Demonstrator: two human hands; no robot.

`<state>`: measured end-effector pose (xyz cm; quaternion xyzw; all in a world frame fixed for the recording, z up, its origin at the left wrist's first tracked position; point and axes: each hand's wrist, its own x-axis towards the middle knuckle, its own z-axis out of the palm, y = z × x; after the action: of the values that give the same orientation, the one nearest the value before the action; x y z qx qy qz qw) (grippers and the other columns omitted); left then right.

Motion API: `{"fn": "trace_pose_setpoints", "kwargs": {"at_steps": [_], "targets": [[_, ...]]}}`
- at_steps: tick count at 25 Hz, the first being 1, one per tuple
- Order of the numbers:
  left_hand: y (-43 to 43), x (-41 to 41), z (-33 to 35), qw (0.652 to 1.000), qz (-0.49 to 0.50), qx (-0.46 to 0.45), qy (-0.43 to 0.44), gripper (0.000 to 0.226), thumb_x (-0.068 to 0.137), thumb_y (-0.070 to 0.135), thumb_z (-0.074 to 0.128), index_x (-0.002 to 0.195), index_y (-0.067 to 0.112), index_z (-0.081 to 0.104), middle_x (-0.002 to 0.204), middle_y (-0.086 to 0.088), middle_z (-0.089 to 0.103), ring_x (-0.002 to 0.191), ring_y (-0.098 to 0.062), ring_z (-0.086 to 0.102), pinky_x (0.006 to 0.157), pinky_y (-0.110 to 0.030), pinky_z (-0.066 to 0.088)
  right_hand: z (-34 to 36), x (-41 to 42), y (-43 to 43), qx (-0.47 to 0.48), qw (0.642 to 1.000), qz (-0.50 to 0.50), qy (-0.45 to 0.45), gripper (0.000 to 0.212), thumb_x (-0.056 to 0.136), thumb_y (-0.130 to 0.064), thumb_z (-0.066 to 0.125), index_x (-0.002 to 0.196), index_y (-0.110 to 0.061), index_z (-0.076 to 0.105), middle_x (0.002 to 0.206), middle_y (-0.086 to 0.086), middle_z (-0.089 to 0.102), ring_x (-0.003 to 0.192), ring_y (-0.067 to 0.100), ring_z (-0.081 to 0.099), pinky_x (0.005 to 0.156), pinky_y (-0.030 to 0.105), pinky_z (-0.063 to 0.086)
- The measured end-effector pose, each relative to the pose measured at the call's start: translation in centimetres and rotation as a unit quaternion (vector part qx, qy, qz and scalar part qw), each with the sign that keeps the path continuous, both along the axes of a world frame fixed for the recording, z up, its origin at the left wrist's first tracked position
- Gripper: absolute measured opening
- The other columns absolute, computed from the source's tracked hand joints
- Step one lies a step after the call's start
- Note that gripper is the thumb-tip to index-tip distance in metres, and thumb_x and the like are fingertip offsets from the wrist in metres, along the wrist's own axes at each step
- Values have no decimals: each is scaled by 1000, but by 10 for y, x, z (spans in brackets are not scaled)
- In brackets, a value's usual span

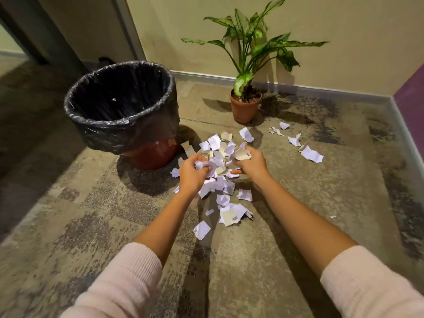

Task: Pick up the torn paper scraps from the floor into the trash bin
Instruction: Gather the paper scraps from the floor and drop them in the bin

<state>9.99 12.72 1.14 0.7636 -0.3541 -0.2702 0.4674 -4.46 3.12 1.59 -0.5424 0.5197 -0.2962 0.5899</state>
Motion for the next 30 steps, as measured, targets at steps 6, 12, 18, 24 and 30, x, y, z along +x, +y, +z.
{"fn": "trace_pose_setpoints", "kwargs": {"at_steps": [6, 12, 18, 24, 30], "targets": [[-20, 30, 71, 991, 75, -112, -21, 10, 83, 13, 71, 80, 13, 61, 78, -2, 63, 65, -12, 54, 59, -28, 51, 75, 50, -17, -14, 991, -20, -131, 27, 81, 16, 61, 92, -8, 63, 88, 11, 63, 71, 17, 63, 51, 26, 59], [-34, 84, 145, 972, 114, -205, -19, 12, 85, 22, 72, 79, 19, 62, 80, 1, 66, 83, -25, 67, 70, -46, 59, 149, 119, -30, -55, 979, 11, -197, 28, 83, 8, 66, 104, -10, 60, 90, 4, 63, 76, 17, 63, 53, 26, 59], [-28, 160, 173, 966, 177, -172, -76, 7, 86, 19, 69, 85, 17, 63, 85, -4, 67, 77, -21, 62, 63, -33, 52, 174, 202, -33, -91, 984, 60, -142, 40, 80, 5, 69, 114, -15, 58, 103, 9, 63, 78, 23, 63, 70, 49, 61], [-20, 205, 167, 974, 191, -36, -116, 21, 81, 21, 69, 100, 29, 63, 106, -4, 65, 88, -23, 60, 74, -34, 49, 175, 239, -27, -92, 989, 103, -51, 55, 75, -2, 74, 123, -19, 53, 116, 6, 58, 102, 29, 61, 74, 49, 60], [-19, 193, 167, 981, 117, 19, -153, 52, 79, 17, 70, 125, 37, 59, 131, 2, 53, 106, -19, 59, 86, -35, 48, 174, 230, -31, -110, 981, 157, 2, 78, 73, -15, 81, 139, -26, 42, 145, 6, 42, 130, 27, 44, 100, 49, 47]]}}
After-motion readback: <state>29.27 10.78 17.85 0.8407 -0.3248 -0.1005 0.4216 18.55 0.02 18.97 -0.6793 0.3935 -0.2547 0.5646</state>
